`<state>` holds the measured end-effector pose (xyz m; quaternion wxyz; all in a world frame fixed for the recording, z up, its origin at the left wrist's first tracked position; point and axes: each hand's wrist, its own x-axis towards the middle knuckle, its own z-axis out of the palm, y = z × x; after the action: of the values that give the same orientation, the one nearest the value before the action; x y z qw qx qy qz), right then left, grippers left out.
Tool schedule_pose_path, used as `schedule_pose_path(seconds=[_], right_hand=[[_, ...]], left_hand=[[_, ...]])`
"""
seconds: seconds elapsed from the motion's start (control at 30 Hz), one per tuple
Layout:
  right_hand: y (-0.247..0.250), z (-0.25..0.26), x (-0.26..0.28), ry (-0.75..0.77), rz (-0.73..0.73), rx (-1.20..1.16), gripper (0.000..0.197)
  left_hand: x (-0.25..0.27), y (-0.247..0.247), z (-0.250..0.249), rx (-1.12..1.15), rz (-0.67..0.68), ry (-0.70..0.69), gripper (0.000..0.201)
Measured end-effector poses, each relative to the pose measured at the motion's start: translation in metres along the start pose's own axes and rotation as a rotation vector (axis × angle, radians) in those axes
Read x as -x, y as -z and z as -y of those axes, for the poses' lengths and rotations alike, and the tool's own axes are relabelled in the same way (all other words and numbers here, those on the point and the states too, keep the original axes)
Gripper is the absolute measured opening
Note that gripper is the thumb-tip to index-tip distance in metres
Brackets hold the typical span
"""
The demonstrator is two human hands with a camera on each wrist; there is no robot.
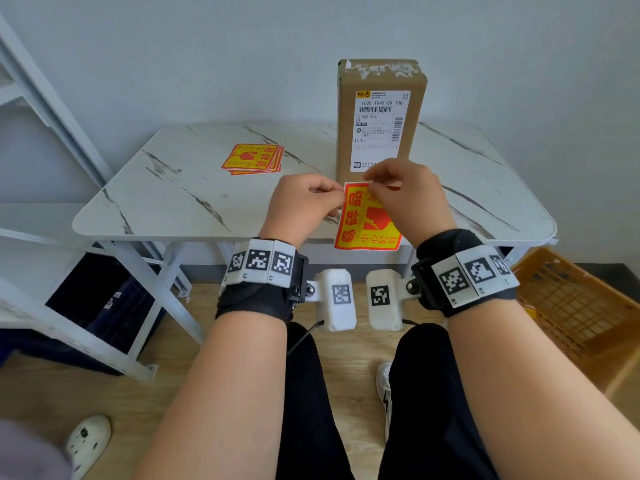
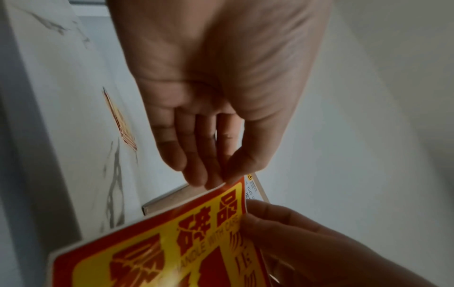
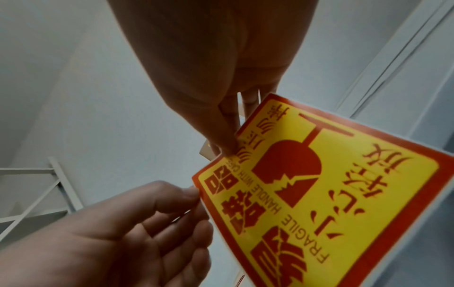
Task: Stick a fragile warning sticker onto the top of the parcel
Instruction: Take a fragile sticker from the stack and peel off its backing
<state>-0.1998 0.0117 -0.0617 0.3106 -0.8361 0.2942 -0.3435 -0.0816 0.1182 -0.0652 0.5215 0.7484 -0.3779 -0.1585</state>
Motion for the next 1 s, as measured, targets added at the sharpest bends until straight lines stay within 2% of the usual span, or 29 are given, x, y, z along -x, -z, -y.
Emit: schedule_pose_path(seconds=[0.13, 0.37, 0.63, 0.8, 0.83, 0.93, 1.0], right_hand=[[0.001, 0.005, 0.004, 0.057, -0.022, 0.036, 0.015], [0.004, 0.006, 0.004, 0.049, -0.005, 0.075, 0.016], [0.001, 0.002, 0.001, 0.079, 0.009, 0.096, 0.014], [-0.004, 0.000, 0.002, 0.149, -0.062, 0.116, 0.011], [-0.005, -0.001, 0.002, 0.169, -0.094, 0.121, 0.012], [-0.007, 0.000, 0.005, 0.217, -0.182, 0.105, 0.033], [-0.007, 0.003, 0.006, 0.246, -0.189, 0.094, 0.038]], left_hand=[[0.004, -0.001, -0.002, 0.022, -0.003, 0.026, 0.012], [0.006, -0.001, -0.003, 0.090, -0.071, 0.031, 0.010], [0.008, -0.002, -0.003, 0.050, -0.036, 0.007, 0.010], [0.011, -0.004, -0.004, 0.150, -0.023, 0.062, 0.016], [0.011, -0.004, -0.003, 0.198, -0.033, 0.088, 0.017], [0.011, -0.003, -0.001, 0.338, -0.072, 0.175, 0.017], [0.010, -0.002, -0.001, 0.405, -0.101, 0.212, 0.017]])
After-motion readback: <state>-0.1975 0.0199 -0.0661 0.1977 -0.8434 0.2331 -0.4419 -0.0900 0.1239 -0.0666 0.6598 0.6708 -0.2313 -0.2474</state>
